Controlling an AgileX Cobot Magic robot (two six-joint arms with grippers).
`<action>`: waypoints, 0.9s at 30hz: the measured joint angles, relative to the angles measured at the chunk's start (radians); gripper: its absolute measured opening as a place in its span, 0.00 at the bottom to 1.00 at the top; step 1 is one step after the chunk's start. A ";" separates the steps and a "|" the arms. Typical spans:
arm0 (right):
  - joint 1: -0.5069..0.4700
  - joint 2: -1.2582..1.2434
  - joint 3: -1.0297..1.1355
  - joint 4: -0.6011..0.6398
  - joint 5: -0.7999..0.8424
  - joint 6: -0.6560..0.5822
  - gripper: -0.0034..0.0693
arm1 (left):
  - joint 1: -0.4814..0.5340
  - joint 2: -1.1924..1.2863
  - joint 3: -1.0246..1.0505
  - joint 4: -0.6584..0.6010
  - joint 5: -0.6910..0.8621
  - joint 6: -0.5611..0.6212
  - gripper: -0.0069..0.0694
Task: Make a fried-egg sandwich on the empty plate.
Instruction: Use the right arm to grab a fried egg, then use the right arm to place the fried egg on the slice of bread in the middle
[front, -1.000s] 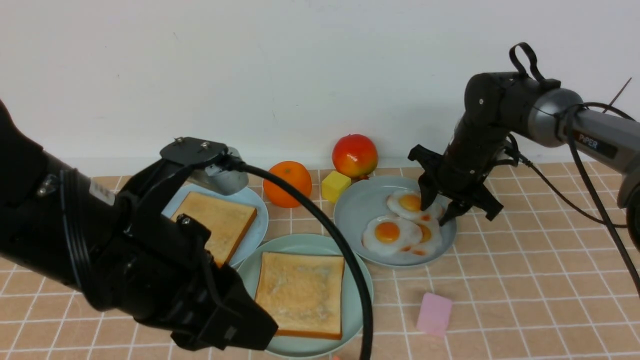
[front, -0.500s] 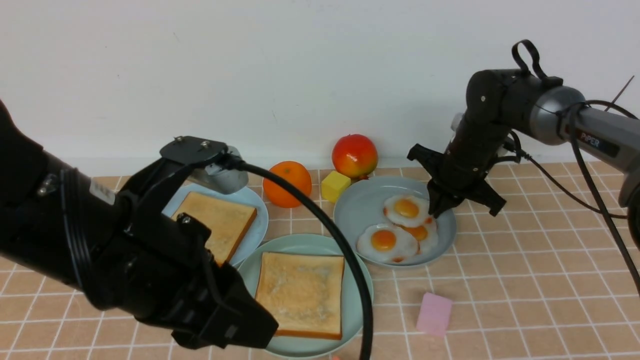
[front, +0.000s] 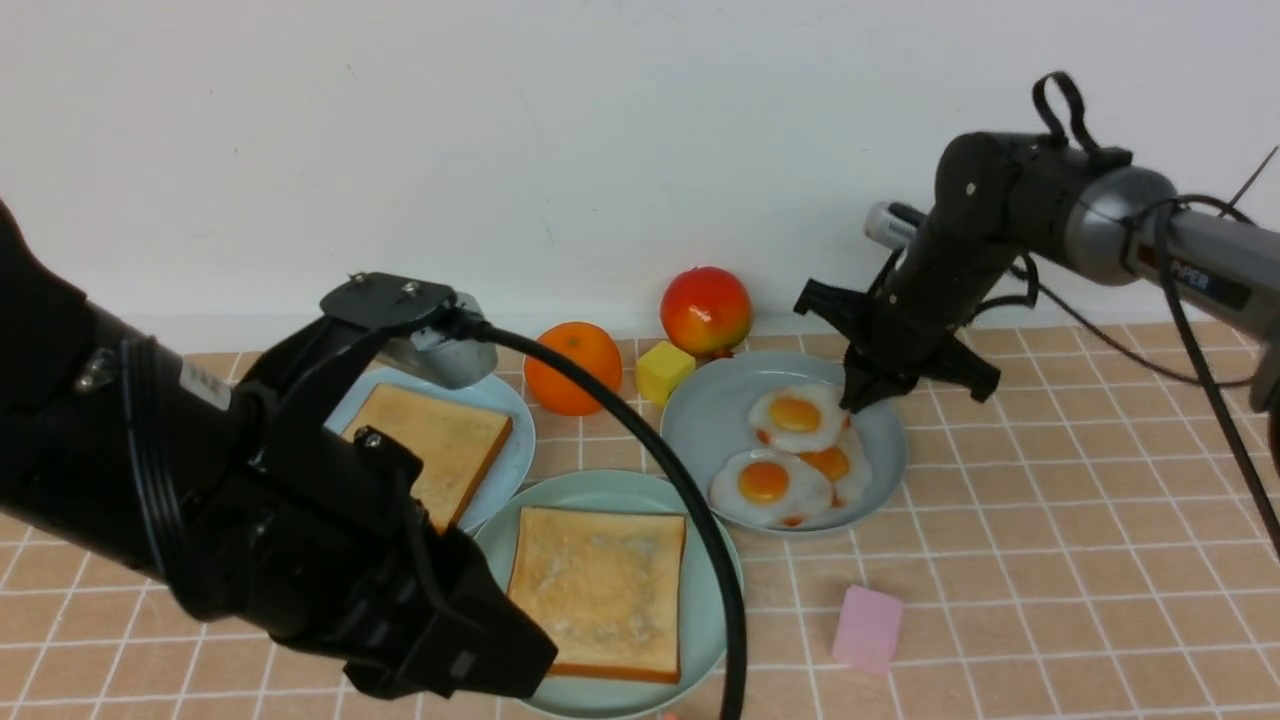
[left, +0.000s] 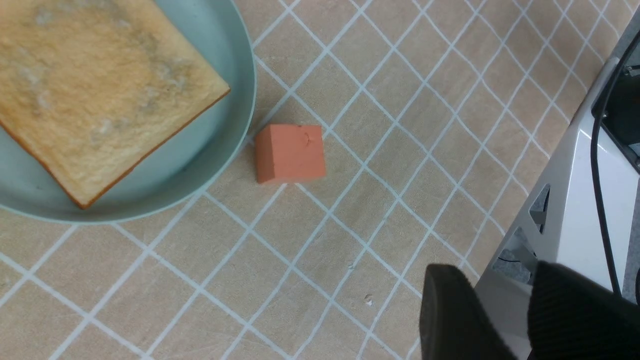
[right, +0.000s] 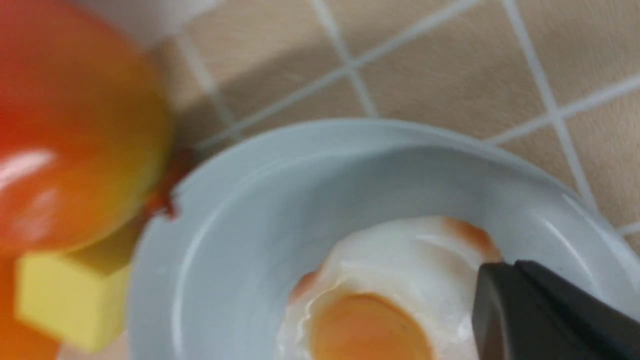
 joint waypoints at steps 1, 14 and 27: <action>0.000 -0.008 0.000 0.004 0.000 -0.021 0.04 | 0.000 0.000 0.000 0.000 0.001 0.000 0.42; 0.012 -0.115 0.001 0.232 0.079 -0.451 0.04 | 0.000 0.000 0.000 0.000 0.000 0.000 0.42; 0.298 -0.145 0.151 0.240 0.095 -0.539 0.04 | 0.000 0.000 0.000 0.004 -0.002 -0.001 0.42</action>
